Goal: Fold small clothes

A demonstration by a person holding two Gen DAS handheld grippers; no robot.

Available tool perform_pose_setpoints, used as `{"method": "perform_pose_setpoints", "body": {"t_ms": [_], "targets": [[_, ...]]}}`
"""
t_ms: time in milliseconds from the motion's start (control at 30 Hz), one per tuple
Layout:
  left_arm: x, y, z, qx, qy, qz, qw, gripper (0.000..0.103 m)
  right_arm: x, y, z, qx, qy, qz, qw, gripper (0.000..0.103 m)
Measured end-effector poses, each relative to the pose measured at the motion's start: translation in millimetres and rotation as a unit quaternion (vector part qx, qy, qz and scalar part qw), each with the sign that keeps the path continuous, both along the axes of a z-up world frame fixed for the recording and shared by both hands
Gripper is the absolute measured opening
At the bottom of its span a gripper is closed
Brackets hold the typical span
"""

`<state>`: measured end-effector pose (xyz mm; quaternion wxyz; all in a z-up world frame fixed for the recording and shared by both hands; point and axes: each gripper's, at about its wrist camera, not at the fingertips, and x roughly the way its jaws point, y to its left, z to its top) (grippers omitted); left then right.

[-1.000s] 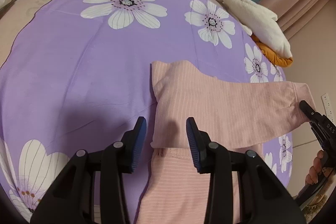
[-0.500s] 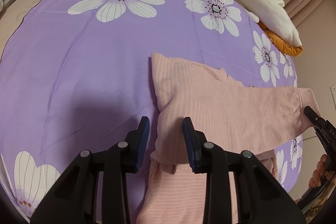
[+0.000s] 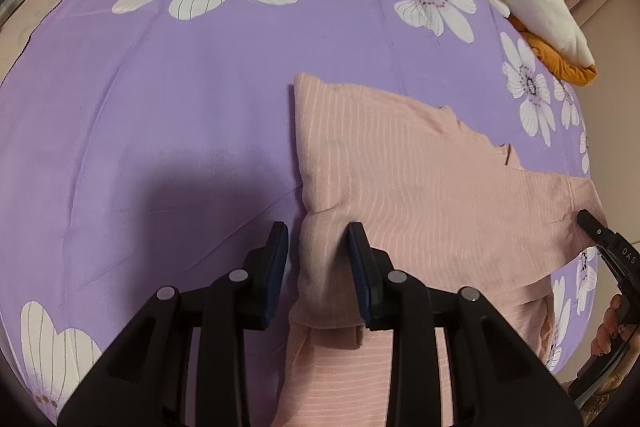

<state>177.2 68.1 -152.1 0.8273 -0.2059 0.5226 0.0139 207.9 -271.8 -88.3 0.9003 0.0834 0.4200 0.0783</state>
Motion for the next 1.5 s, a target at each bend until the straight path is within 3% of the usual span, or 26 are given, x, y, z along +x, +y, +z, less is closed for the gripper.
{"method": "perform_pose_setpoints", "body": {"t_ms": [567,1000,1200,1400,1500], "targets": [[1,-4,-9,0.021,0.008,-0.008,0.9997,0.035,10,-18,-62,0.013,0.081,-0.021,0.996,0.007],[-16,-7,-8,0.015,0.012,-0.008,0.9998,0.035,-2,-28,-63,0.038,0.094,-0.033,0.994,0.008],[-23,-10,-8,0.016,0.012,-0.010,0.9997,0.035,-16,-32,-54,0.039,0.083,-0.037,0.995,0.014],[-26,-10,-8,0.015,0.012,-0.010,0.9998,0.035,-24,-40,-54,0.062,0.079,-0.032,0.994,0.013],[-26,-10,-8,0.015,0.012,-0.010,0.9998,0.035,-25,-41,-54,0.059,0.076,-0.037,0.995,0.008]]}}
